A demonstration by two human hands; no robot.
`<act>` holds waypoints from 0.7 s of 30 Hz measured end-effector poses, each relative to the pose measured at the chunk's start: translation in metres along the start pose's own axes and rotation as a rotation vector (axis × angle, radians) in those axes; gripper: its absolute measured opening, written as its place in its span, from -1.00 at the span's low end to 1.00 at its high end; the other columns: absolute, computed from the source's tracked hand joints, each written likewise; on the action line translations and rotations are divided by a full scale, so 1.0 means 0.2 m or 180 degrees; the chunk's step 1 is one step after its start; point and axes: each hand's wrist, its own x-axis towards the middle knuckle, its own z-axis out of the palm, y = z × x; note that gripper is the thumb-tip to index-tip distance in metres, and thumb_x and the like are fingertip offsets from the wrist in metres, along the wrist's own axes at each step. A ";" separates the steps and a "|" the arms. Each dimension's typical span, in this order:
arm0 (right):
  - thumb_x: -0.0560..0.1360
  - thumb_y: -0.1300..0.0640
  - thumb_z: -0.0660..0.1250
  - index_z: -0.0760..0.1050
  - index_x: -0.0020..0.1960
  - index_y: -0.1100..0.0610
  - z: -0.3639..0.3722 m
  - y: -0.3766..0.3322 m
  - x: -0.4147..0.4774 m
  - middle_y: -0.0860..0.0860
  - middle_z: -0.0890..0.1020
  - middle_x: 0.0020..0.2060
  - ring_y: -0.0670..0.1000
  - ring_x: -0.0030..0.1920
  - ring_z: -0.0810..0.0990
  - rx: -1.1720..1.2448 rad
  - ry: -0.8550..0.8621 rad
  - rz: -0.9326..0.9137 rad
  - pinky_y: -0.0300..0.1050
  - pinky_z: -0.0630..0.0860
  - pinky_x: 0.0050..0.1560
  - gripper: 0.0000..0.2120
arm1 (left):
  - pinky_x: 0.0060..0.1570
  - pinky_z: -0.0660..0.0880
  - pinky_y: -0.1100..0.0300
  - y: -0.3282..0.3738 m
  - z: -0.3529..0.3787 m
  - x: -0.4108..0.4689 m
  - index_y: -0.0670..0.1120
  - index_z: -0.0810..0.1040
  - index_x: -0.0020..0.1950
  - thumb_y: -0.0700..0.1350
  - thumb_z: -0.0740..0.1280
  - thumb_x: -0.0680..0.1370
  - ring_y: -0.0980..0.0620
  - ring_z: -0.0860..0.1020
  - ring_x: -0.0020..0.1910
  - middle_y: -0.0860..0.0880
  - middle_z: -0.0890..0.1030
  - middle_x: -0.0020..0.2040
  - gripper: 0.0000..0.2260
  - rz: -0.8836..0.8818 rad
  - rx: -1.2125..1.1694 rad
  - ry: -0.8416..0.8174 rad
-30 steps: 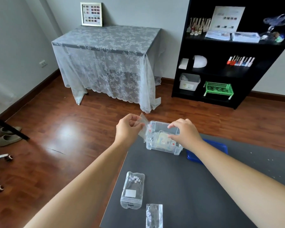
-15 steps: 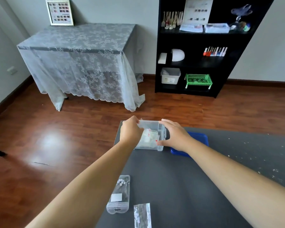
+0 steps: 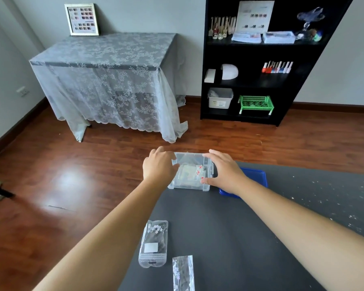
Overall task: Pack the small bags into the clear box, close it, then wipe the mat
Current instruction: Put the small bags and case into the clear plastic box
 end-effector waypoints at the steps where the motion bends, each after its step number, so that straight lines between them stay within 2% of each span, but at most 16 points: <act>1: 0.38 -0.09 0.45 0.23 0.44 -0.04 0.00 -0.01 -0.02 -0.04 0.21 0.49 0.03 0.47 0.12 0.0025 0.0168 -0.0100 0.01 0.13 0.44 -0.29 | -0.03 0.42 0.06 -0.03 -0.01 -0.03 0.03 0.58 0.12 0.04 0.34 0.49 -0.07 0.44 0.13 -0.03 0.51 0.09 -0.77 0.0005 -0.0076 0.0065; 5: 0.38 0.03 0.47 0.48 0.20 0.03 0.06 -0.08 -0.17 -0.05 0.49 0.20 0.01 0.24 0.37 0.0210 0.0804 -0.0587 -0.13 0.29 0.26 -0.58 | 0.00 0.40 0.05 -0.17 0.01 -0.18 0.02 0.59 0.05 0.01 0.37 0.45 -0.08 0.45 0.09 -0.02 0.53 0.04 -0.79 0.0042 -0.0284 0.0278; 7: 0.38 0.04 0.46 0.52 0.10 0.05 0.12 -0.12 -0.25 -0.06 0.54 0.10 -0.01 0.16 0.41 0.0245 0.0693 -0.0682 -0.15 0.33 0.17 -0.68 | 0.02 0.41 0.05 -0.24 0.04 -0.28 0.02 0.59 0.04 0.01 0.38 0.43 -0.08 0.45 0.10 -0.02 0.53 0.05 -0.79 0.0005 -0.0348 0.0209; 9: 0.39 0.02 0.45 0.53 0.08 0.03 0.20 -0.15 -0.32 -0.07 0.54 0.07 -0.01 0.13 0.43 0.0263 0.0336 -0.0707 -0.14 0.36 0.15 -0.71 | 0.08 0.41 0.04 -0.30 0.08 -0.36 0.05 0.57 0.09 0.03 0.39 0.42 -0.06 0.44 0.14 0.00 0.52 0.07 -0.74 0.0038 -0.0343 -0.0058; 12: 0.38 -0.07 0.43 0.50 0.13 -0.03 0.33 -0.21 -0.40 -0.10 0.51 0.09 -0.03 0.14 0.41 0.0077 -0.0445 -0.0725 -0.08 0.36 0.21 -0.65 | 0.17 0.37 0.05 -0.37 0.14 -0.49 0.10 0.47 0.23 0.14 0.42 0.37 -0.03 0.38 0.22 0.03 0.46 0.18 -0.54 0.0068 -0.0107 -0.0615; 15: 0.31 -0.24 0.40 0.43 0.18 -0.08 0.45 -0.23 -0.47 -0.12 0.47 0.14 -0.03 0.16 0.38 -0.0483 -0.0972 -0.0801 -0.11 0.32 0.21 -0.50 | 0.18 0.33 0.05 -0.42 0.20 -0.58 0.13 0.37 0.32 0.24 0.42 0.28 -0.01 0.34 0.27 0.06 0.41 0.24 -0.35 0.0059 0.0061 -0.0991; 18: 0.19 -0.35 0.38 0.38 0.18 -0.10 0.54 -0.23 -0.52 -0.12 0.41 0.14 0.00 0.15 0.35 -0.1051 -0.1084 -0.0946 -0.07 0.30 0.17 -0.36 | 0.20 0.31 0.05 -0.45 0.22 -0.64 0.13 0.32 0.35 0.29 0.46 0.19 -0.01 0.33 0.28 0.08 0.39 0.25 -0.23 0.0105 0.0214 -0.1167; 21: 0.17 -0.32 0.42 0.39 0.09 -0.08 0.57 -0.24 -0.54 -0.10 0.40 0.10 0.01 0.13 0.34 -0.1264 -0.1038 -0.1046 -0.06 0.29 0.13 -0.40 | 0.16 0.30 0.08 -0.46 0.25 -0.67 0.13 0.38 0.28 0.24 0.50 0.18 0.00 0.34 0.26 0.08 0.39 0.23 -0.28 0.0139 0.0272 -0.1116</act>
